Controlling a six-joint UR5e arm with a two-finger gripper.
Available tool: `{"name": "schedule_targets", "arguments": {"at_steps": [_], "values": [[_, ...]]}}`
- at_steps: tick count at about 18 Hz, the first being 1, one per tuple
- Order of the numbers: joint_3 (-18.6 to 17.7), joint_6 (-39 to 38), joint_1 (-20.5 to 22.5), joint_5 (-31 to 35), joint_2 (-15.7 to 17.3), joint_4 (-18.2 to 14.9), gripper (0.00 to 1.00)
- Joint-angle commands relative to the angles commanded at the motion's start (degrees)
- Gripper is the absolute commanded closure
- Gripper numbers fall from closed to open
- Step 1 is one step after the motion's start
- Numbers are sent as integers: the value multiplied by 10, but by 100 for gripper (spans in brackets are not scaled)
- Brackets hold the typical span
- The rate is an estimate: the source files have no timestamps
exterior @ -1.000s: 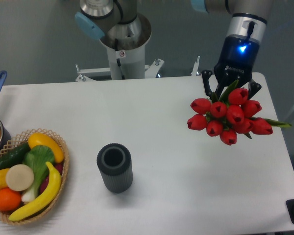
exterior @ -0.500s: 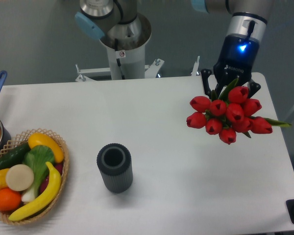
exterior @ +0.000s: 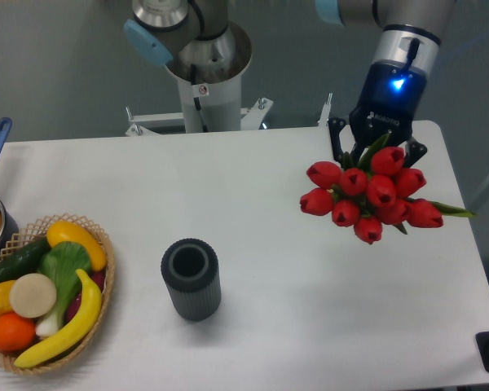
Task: Insert the flowers into the vase
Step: 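Carry the tulips over the black vase, stems pointing down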
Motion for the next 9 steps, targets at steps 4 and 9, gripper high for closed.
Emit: {"name": "schedule_targets", "arguments": {"at_steps": [4,9], "values": [[-2,68,-27,-68,-20,2,67],[-10,134,-58,-134,-33,1,72]]}}
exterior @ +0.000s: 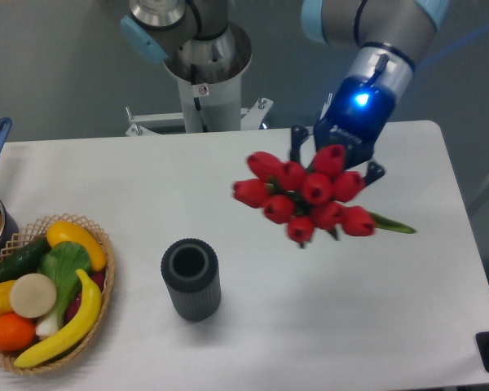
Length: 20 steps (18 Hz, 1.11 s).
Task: Insert the flowers into the vase
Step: 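Carry the tulips over the black vase, stems pointing down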
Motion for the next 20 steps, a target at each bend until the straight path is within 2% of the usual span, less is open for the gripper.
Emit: {"name": "schedule_targets", "arguments": {"at_steps": [8,12,16,20], "values": [[-15,30,-9,-151,-6,0,71],[-15,47,-29,-165,-9,0,71],[-15,71,-34,-237,-39,0,71],[-34,79,-47,-238,-41,0,71]]}}
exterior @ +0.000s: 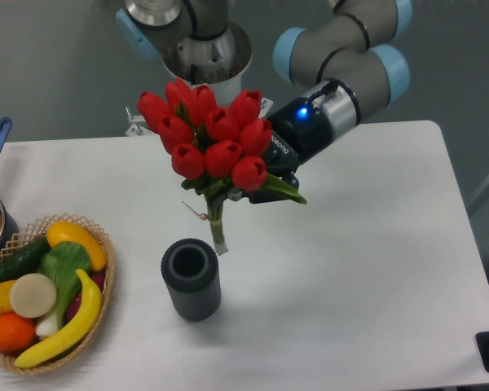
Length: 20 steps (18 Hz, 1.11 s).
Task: Insert the flowers into the vase
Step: 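Carry the tulips over the black vase, stems pointing down, then lower the tulip stems into the black vase opening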
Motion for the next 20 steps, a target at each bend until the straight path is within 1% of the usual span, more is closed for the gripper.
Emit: {"name": "schedule_targets", "arguments": {"at_steps": [2,5,10,20], "values": [[-5,0,-1,0,0,0,71],[-23,-1,-4,1,1,-1,71],[-31,-3,-4,1,-2,-1,71],[-26,2,-10,3,-24,-1,72]]}}
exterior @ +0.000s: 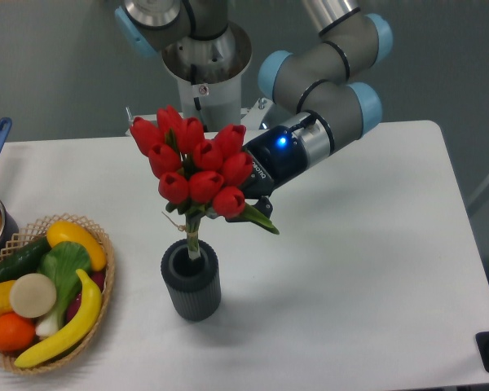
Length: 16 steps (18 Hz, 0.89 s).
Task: Insert the flowers into the vase
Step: 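Lower the tulip stems into the black vase opening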
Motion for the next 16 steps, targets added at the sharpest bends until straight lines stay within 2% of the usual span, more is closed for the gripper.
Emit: {"name": "schedule_targets", "arguments": {"at_steps": [8,13,16], "values": [[-3,1,-11,4,-22,0,72],[-44,10,-11,14,-20,0,71],[-46,24,-11,14,-29,0,71]]}}
